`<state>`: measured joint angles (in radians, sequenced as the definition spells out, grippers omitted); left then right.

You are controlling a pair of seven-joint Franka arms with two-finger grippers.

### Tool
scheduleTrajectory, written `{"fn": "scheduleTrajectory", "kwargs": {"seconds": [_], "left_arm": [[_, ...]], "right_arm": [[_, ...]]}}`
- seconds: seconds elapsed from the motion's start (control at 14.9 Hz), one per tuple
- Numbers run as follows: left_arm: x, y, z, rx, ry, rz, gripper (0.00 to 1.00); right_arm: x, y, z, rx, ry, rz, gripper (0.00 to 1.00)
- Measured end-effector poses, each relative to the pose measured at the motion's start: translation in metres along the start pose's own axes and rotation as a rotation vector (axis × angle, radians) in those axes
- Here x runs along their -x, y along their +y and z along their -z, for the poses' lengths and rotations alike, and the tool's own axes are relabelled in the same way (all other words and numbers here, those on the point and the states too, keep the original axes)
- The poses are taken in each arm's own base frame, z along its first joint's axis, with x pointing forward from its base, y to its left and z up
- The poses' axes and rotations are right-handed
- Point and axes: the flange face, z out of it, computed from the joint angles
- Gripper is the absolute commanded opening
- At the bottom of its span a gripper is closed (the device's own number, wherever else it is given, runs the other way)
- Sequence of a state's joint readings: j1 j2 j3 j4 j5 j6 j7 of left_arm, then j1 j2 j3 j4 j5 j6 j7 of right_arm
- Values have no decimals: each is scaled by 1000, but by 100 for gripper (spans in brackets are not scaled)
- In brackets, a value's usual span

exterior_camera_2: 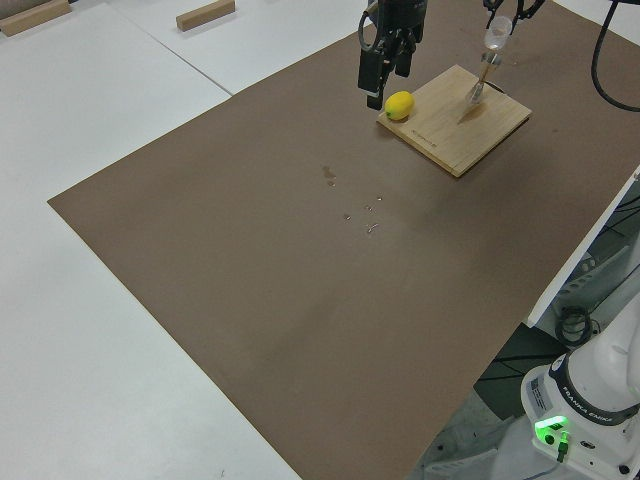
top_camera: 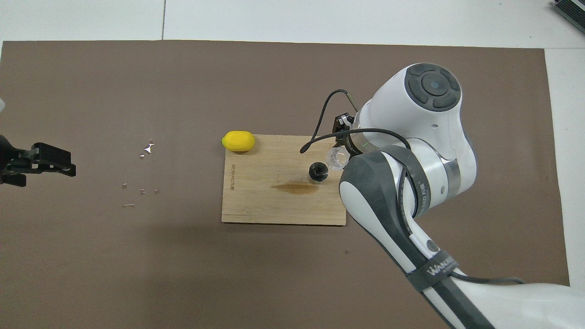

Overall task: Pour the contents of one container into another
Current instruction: 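Lift the glass cup and carry it over the metal cup, then tilt the glass cup to pour into the metal cup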

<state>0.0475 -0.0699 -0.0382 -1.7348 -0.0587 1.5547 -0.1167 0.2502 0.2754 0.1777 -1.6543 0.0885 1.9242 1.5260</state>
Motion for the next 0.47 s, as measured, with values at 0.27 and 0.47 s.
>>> {"fn": "scheduleTrajectory", "kwargs": {"seconds": [0.27, 0.47], "left_arm": [[-1, -4, 9, -67, 53, -8, 100], [2, -6, 18, -78, 79, -7, 100]], "right_arm": [[23, 0, -4, 12, 86, 72, 0], [37, 2, -6, 30, 163, 121, 0]]}}
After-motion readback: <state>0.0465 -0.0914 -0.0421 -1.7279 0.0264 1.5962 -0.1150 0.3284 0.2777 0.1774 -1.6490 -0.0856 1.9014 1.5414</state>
